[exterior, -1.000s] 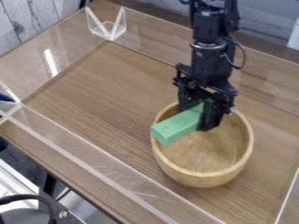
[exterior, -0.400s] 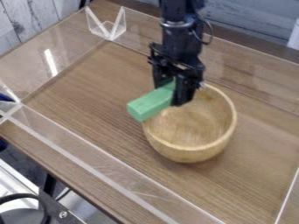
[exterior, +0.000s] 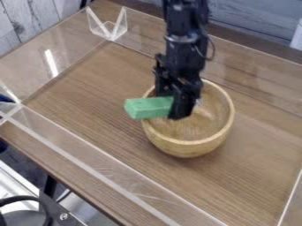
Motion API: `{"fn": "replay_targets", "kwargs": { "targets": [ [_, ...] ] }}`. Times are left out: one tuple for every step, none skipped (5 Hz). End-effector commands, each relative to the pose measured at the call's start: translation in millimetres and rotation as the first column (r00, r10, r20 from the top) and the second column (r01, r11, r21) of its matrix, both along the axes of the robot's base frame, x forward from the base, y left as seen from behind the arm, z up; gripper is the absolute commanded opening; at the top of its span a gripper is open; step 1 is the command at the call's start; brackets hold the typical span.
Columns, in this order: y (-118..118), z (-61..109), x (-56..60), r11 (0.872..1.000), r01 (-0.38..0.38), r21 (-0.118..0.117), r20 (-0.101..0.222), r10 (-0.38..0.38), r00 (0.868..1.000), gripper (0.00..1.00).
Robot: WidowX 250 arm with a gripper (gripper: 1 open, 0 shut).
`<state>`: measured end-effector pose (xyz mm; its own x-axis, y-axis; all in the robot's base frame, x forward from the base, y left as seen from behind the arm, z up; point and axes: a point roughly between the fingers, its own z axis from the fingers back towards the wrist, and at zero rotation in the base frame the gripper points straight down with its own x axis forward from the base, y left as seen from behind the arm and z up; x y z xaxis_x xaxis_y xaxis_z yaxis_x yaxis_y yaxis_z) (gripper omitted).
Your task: Remove the green block from inside the brown bowl and put it on the table
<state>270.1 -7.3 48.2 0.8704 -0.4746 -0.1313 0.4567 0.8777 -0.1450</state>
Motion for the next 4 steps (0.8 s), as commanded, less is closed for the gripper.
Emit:
{"fn": "replay_targets", "kwargs": {
  "targets": [
    [-16,6.3,-2.9,0.994,0.111,-0.009,0.057,-0.110,0.992,0.00],
    [-29,3.7,-10.4,0.983,0.185,-0.017,0.066,-0.183,0.981,0.00],
    [-46,5.1,-20.2,0.982,0.189,-0.019,0.068,-0.187,0.980,0.00],
    [-76,5.0,-25.4,0.982,0.185,-0.020,0.067,-0.184,0.981,0.00]
  ]
}}
